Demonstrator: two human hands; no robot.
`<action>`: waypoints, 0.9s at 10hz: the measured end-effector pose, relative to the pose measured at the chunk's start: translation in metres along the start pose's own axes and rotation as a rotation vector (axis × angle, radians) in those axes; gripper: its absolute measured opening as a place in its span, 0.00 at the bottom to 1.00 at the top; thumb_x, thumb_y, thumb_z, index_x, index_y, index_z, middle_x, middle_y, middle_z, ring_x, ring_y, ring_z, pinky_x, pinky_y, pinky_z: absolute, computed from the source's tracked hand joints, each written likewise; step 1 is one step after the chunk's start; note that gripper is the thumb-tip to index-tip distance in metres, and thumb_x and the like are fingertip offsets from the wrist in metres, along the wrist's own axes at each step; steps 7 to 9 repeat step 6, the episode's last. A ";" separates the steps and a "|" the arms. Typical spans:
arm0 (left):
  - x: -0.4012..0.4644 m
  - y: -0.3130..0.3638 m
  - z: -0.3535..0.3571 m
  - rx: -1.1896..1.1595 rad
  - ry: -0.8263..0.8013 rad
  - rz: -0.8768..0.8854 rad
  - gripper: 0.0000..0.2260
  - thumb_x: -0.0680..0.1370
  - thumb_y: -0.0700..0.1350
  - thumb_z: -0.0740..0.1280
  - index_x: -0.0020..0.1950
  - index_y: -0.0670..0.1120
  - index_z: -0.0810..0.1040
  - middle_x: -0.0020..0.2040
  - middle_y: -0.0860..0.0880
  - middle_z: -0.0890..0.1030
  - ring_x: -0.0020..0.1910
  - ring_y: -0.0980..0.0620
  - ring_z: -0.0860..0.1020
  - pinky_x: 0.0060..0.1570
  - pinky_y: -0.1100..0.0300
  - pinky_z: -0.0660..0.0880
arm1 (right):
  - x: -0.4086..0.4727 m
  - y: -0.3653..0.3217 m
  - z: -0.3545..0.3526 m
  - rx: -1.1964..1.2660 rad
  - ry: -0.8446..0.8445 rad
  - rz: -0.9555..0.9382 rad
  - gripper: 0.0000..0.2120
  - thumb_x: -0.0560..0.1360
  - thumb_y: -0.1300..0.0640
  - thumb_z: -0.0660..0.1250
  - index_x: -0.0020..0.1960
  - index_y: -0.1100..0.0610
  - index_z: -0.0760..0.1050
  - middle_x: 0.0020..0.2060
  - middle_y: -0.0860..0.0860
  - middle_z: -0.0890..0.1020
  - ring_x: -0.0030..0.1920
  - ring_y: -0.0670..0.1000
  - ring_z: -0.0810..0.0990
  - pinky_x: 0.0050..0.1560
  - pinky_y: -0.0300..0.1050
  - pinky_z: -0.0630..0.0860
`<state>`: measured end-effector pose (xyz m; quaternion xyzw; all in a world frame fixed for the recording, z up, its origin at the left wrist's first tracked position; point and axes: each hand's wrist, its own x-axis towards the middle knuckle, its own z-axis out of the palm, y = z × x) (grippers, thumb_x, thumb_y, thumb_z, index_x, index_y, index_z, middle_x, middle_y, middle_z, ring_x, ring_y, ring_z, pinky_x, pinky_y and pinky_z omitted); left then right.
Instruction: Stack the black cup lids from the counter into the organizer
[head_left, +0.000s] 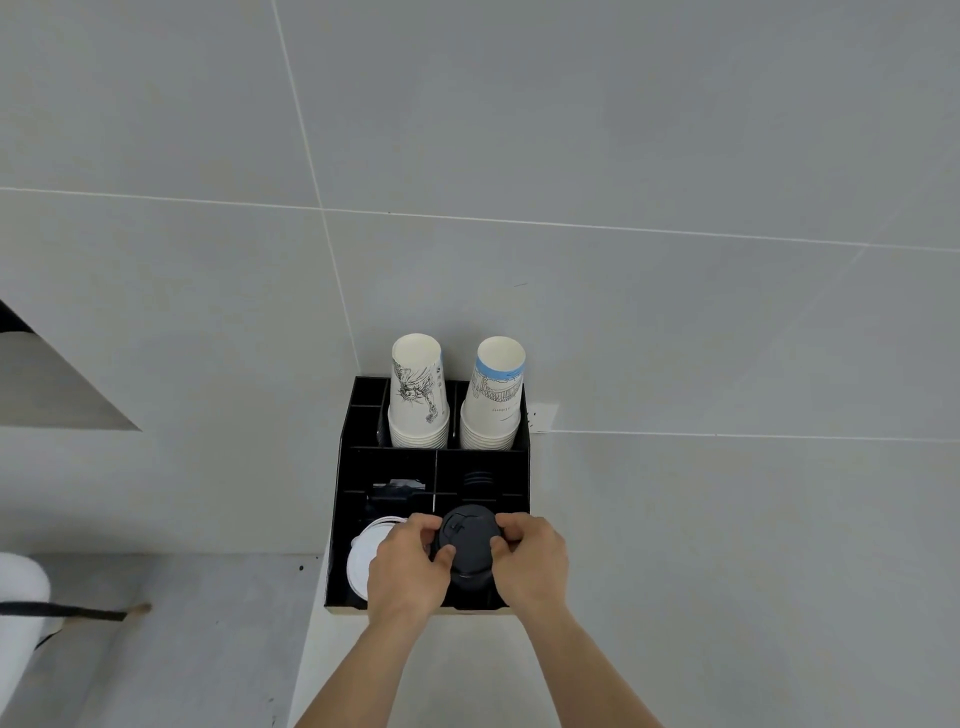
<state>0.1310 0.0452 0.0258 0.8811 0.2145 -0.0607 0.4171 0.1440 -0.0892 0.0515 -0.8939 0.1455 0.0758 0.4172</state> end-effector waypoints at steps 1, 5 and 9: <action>0.002 0.000 0.000 0.025 -0.017 0.003 0.13 0.74 0.47 0.72 0.58 0.53 0.79 0.49 0.56 0.83 0.47 0.53 0.81 0.45 0.62 0.73 | 0.002 0.001 -0.001 -0.029 -0.008 -0.013 0.10 0.74 0.62 0.68 0.52 0.51 0.83 0.36 0.48 0.82 0.40 0.51 0.80 0.43 0.42 0.75; -0.009 0.009 -0.009 0.210 0.001 0.118 0.17 0.77 0.51 0.68 0.65 0.54 0.73 0.55 0.53 0.79 0.53 0.52 0.78 0.48 0.57 0.77 | 0.002 0.011 -0.006 -0.136 -0.032 -0.047 0.16 0.75 0.50 0.66 0.63 0.50 0.76 0.53 0.49 0.82 0.54 0.52 0.81 0.54 0.45 0.77; -0.012 0.013 -0.016 0.203 0.063 0.149 0.18 0.77 0.51 0.67 0.66 0.53 0.72 0.58 0.54 0.78 0.56 0.53 0.77 0.49 0.59 0.76 | 0.004 0.012 -0.015 -0.101 0.019 -0.078 0.17 0.76 0.47 0.65 0.63 0.50 0.76 0.52 0.49 0.82 0.52 0.51 0.81 0.55 0.46 0.77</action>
